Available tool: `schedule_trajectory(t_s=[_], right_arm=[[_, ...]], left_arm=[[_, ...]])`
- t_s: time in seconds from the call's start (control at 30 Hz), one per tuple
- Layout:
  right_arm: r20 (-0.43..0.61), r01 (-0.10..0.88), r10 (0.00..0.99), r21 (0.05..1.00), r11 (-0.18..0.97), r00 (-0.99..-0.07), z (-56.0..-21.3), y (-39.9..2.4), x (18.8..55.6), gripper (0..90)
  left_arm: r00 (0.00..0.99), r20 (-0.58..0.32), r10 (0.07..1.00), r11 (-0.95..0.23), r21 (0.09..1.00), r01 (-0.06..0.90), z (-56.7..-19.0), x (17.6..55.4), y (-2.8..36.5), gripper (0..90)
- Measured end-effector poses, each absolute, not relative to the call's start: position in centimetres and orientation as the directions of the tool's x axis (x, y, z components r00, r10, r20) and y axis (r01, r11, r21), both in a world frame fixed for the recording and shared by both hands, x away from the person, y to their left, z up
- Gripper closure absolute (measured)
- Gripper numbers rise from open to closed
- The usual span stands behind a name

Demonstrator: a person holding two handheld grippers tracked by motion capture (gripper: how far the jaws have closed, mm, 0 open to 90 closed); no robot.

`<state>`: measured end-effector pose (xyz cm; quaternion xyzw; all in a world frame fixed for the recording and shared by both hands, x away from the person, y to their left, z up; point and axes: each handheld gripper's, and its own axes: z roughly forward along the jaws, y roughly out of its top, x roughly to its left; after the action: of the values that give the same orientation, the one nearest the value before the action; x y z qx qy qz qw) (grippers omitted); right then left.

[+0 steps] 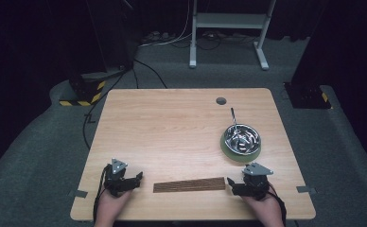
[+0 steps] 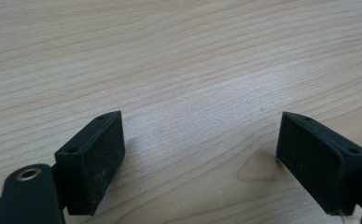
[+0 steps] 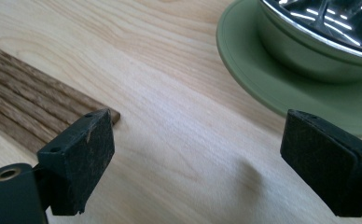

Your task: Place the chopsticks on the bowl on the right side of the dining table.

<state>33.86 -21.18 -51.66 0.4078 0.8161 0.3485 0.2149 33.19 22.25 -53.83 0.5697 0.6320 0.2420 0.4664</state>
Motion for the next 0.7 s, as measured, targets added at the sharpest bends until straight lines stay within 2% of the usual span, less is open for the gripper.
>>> schedule_trajectory(t_s=[0.23, 0.33, 0.37, 0.53, 0.63, 0.7], right_arm=[[-0.022, 0.505, 0.791, 0.758, 0.412, -0.612, -50.5, -19.6, 35.0, 9.3], [0.013, 0.521, 0.785, 0.755, 0.398, -0.619, -49.9, -18.6, 35.2, 9.4], [0.024, 0.517, 0.772, 0.756, 0.402, -0.635, -49.4, -17.4, 35.4, 9.4], [0.052, 0.514, 0.750, 0.759, 0.399, -0.660, -48.5, -15.5, 36.1, 9.5], [0.038, 0.477, 0.722, 0.775, 0.415, -0.690, -48.5, -13.6, 37.0, 12.3], [0.018, 0.493, 0.727, 0.746, 0.447, -0.686, -49.3, -13.0, 36.9, 12.9]], left_arm=[[0.060, -0.308, 0.950, 0.244, 0.845, 0.475, -53.9, 33.3, 21.9, 19.3], [0.065, -0.316, 0.946, 0.249, 0.843, 0.477, -54.0, 33.3, 21.7, 17.9], [0.082, -0.287, 0.954, 0.212, 0.844, 0.493, -54.0, 33.3, 21.9, 14.6], [0.080, -0.285, 0.955, 0.210, 0.844, 0.494, -54.0, 33.2, 21.9, 14.5], [0.068, -0.288, 0.955, 0.221, 0.847, 0.484, -54.0, 33.2, 21.9, 16.7], [0.063, -0.281, 0.958, 0.217, 0.847, 0.486, -53.9, 33.1, 21.9, 18.8]])
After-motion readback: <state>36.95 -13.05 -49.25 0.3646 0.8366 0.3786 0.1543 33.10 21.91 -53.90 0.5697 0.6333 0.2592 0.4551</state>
